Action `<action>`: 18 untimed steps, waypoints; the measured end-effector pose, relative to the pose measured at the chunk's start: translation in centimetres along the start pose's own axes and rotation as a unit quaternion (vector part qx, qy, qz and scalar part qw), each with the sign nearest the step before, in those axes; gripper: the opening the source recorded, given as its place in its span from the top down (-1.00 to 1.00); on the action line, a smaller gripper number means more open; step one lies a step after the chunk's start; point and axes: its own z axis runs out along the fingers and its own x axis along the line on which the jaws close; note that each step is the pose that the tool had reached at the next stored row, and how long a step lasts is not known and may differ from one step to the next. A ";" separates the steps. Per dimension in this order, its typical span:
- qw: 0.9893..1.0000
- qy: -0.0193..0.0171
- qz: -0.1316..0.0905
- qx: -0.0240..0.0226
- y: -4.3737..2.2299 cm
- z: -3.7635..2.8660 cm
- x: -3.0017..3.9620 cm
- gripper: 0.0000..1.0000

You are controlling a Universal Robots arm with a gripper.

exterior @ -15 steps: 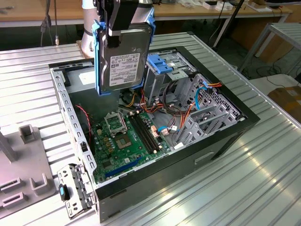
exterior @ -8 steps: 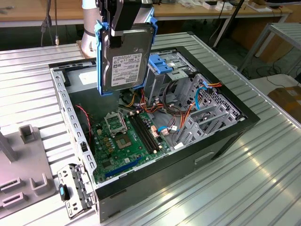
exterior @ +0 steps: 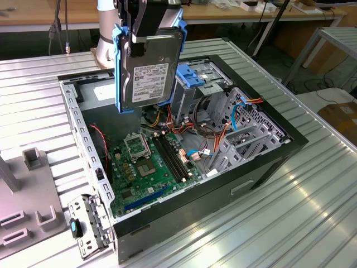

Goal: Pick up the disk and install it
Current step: 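Insert the disk into the insertion slot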

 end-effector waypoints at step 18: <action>1.000 0.010 0.000 0.000 -2.95 0.30 2.46 0.26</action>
